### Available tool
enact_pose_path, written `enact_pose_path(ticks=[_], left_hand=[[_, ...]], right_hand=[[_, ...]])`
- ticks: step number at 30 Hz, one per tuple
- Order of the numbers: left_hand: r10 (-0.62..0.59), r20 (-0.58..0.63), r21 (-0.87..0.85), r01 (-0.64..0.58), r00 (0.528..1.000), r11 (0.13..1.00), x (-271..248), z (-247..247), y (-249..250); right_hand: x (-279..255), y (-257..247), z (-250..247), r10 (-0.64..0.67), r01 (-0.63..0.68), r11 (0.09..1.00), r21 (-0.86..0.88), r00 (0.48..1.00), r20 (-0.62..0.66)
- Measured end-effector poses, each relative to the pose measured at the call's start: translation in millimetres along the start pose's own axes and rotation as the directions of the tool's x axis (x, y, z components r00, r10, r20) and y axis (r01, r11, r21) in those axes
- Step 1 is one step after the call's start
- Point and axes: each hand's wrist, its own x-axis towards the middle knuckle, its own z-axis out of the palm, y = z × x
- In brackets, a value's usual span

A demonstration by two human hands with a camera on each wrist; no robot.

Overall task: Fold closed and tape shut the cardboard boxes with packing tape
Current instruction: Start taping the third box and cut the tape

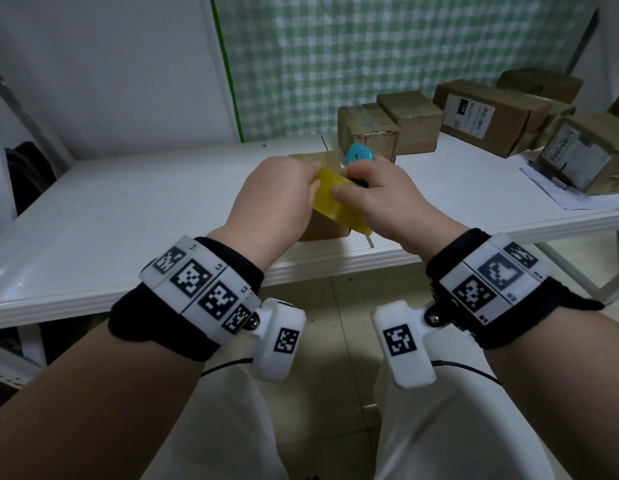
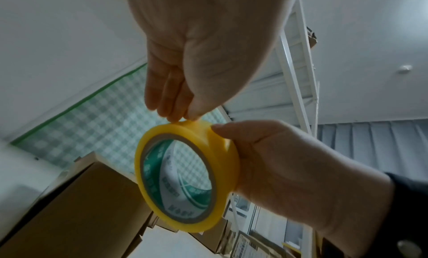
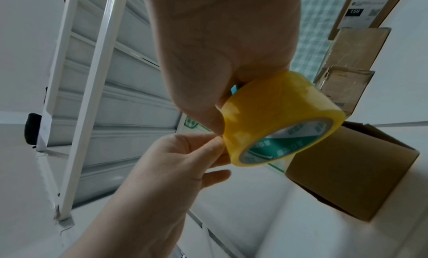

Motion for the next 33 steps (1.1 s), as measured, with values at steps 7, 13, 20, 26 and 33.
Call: enact_pose_path(ticks=[7, 13, 20, 26, 33], left_hand=[[-0.048, 0.045, 0.302, 0.032, 0.998, 0.953, 2, -2, 8], [0.124, 0.068, 0.383, -0.141, 0.99, 0.913, 5, -10, 16], [0.333, 0.144, 0.08, -0.346, 0.932, 0.935, 8, -11, -5], [0.134, 0.172, -0.411, -0.052, 0.976, 0.91, 9, -11, -15], [-0.03, 0.221, -0.508, 0.141, 0.975, 0.85, 13, -6, -27]], right_hand=[[-1, -1, 3, -0.028, 0.026, 0.993, -0.111, 0.999, -0.019], [-2, -1, 0, -0.028, 0.028, 0.986, -0.166, 1.0, 0.005], [-3, 1, -9, -0.028, 0.037, 0.984, -0.172, 0.998, 0.054], [0, 10, -13, -0.007, -0.011, 0.991, 0.132, 0.991, 0.132], [1, 29, -25, -0.044, -0.086, 0.922, 0.377, 0.946, 0.322]])
